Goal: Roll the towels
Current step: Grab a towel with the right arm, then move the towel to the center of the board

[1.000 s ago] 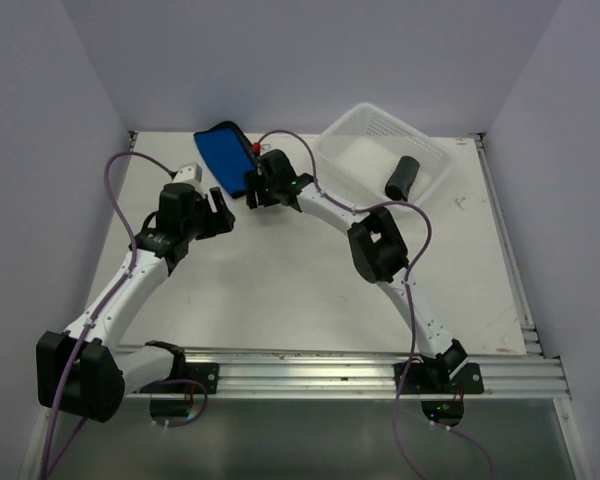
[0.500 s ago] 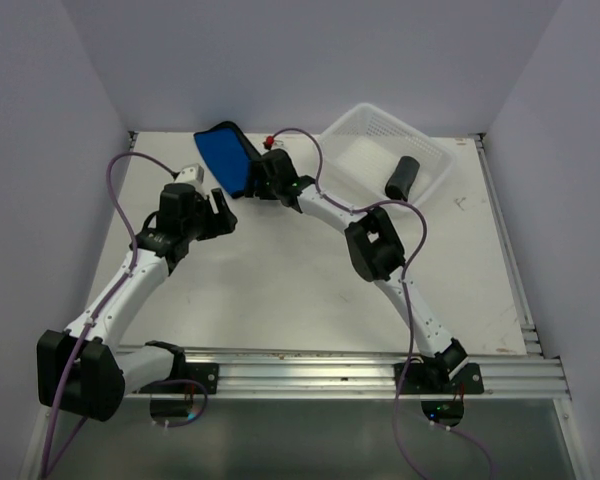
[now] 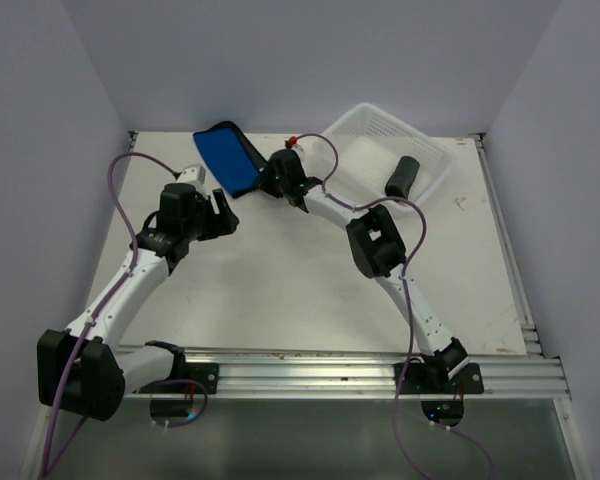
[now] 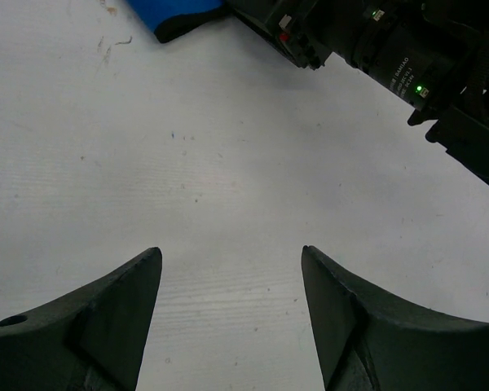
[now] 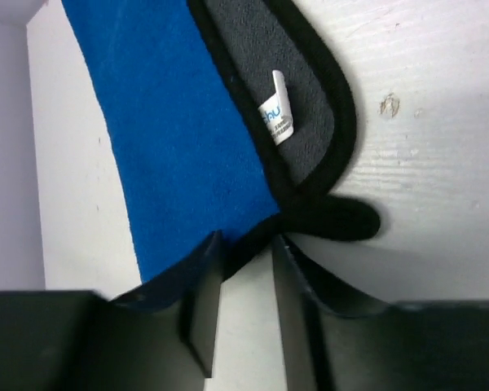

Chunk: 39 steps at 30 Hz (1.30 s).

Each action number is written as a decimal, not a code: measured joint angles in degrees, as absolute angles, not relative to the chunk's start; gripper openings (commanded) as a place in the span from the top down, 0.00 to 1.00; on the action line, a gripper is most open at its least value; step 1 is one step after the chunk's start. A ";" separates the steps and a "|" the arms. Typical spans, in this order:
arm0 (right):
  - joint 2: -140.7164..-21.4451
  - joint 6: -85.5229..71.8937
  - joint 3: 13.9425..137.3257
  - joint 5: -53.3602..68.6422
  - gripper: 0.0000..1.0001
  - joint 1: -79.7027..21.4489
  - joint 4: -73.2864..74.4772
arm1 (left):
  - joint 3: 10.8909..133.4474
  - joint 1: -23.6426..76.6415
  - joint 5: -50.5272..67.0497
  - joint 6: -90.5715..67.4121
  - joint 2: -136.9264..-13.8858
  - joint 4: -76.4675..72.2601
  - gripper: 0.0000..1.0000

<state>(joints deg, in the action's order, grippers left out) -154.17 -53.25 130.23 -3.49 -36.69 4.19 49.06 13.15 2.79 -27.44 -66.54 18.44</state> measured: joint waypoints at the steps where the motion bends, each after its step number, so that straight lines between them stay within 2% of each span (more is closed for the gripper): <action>1: -154.61 -54.17 130.26 -3.29 0.82 -36.51 3.84 | 49.06 13.15 2.90 -27.44 -66.57 18.44 0.27; 3: -155.28 -55.16 130.50 -2.94 0.88 -36.12 3.62 | 49.06 13.15 3.09 -27.42 -66.61 18.39 0.27; 4: -155.52 -55.59 130.61 -2.52 0.98 -35.92 3.31 | 49.06 13.15 3.25 -27.42 -66.63 18.39 0.27; 5: -155.57 -55.83 130.61 -2.02 1.00 -35.81 3.25 | 49.06 13.15 3.33 -27.42 -66.70 18.37 0.27; 13: -152.83 -53.89 126.39 -0.47 1.00 -35.18 2.74 | 49.06 13.15 4.23 -27.42 -66.76 18.31 0.27; 19: -144.18 -45.08 122.98 -0.49 1.00 -35.18 11.73 | 49.06 13.15 4.10 -27.40 -66.70 18.35 0.27; 26: -124.77 -34.46 120.81 2.11 1.00 -35.35 21.41 | 49.06 13.15 2.13 -27.38 -63.96 18.50 0.27; 33: -98.45 -26.65 104.44 4.73 1.00 -37.98 22.87 | 49.06 13.13 -0.86 -27.38 -59.83 18.26 0.27; 39: -83.55 -24.45 86.76 5.48 1.00 -40.34 25.23 | 49.06 13.13 -1.98 -27.35 -58.89 18.09 0.27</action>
<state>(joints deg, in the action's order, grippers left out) -83.55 -24.45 86.76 5.48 -40.34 25.23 49.06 13.13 -1.98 -27.35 -58.89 18.09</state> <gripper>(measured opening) 0.022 0.732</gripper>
